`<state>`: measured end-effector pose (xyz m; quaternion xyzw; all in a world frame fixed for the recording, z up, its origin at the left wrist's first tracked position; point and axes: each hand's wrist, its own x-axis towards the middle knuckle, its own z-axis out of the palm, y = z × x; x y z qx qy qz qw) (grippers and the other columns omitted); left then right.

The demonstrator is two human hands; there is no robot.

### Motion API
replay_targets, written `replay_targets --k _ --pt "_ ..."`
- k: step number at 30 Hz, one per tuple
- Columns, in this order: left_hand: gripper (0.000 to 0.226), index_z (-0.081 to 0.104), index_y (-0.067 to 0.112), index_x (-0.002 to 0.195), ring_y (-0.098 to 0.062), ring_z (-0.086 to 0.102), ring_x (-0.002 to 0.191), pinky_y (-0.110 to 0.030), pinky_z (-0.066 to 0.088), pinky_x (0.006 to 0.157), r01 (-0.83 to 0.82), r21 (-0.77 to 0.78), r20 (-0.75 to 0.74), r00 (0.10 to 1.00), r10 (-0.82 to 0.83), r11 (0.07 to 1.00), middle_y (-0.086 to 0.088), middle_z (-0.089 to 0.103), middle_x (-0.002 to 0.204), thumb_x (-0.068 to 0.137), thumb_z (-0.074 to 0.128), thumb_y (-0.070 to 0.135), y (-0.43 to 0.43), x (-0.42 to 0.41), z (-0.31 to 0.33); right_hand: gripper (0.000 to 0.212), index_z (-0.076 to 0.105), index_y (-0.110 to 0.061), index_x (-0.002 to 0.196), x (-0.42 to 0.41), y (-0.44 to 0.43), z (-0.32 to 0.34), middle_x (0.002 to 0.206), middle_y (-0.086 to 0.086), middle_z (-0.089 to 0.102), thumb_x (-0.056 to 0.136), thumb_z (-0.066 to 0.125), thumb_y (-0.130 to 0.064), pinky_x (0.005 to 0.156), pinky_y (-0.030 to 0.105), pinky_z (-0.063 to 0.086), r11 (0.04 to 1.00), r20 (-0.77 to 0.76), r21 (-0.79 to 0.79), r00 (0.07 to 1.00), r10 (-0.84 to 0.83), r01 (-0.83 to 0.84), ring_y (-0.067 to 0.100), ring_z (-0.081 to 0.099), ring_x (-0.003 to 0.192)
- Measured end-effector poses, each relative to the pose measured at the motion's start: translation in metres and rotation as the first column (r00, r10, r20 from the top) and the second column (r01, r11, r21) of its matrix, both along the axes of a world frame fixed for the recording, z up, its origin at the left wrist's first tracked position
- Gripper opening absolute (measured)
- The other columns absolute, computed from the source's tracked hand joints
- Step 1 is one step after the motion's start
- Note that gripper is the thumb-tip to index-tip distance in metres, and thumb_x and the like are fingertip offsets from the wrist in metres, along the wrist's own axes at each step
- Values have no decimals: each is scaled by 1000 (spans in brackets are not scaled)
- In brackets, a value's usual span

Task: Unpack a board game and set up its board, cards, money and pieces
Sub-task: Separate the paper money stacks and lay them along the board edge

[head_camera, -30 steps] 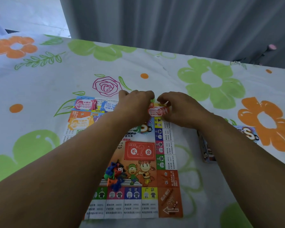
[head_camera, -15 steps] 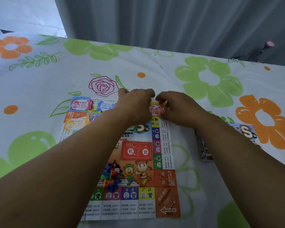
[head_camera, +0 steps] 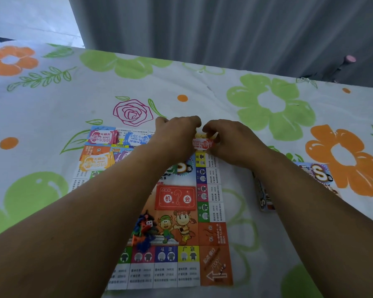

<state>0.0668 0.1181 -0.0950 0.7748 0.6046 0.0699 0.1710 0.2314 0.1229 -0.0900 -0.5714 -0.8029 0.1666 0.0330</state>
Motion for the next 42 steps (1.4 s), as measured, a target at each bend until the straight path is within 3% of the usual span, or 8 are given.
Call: replay_targets --k 15,21,31,42 --pt "57 51 26 134 -23 57 118 -47 34 107 3 -66 74 997 2 998 4 65 125 82 75 29 0 4 5 34 63 -19 119 -1 0 3 113 1 66 86 69 -22 87 40 50 1000 -29 -25 1000 12 -13 22 63 99" --pt "48 52 27 131 -22 58 117 -44 30 104 -11 -19 24 1000 12 1000 7 67 121 87 69 21 1 6 3 31 64 -19 118 0 1 2 111 1 66 86 68 -20 87 39 50 1000 -31 -17 999 7 -8 22 62 98" --pt "51 49 28 134 -21 57 119 -45 25 103 -7 20 -60 998 8 1000 7 64 127 87 70 28 0 4 5 32 62 -22 118 0 -1 2 112 -1 65 86 68 -21 87 40 50 1000 -15 8 1000 -3 3 21 62 98" --pt "44 52 25 129 -23 58 117 -46 28 104 -19 -2 -30 999 19 1000 4 67 121 89 68 23 0 8 2 33 63 -21 119 -1 -1 3 113 0 65 86 68 -19 87 39 50 1000 -25 -17 1000 -6 5 20 63 99"
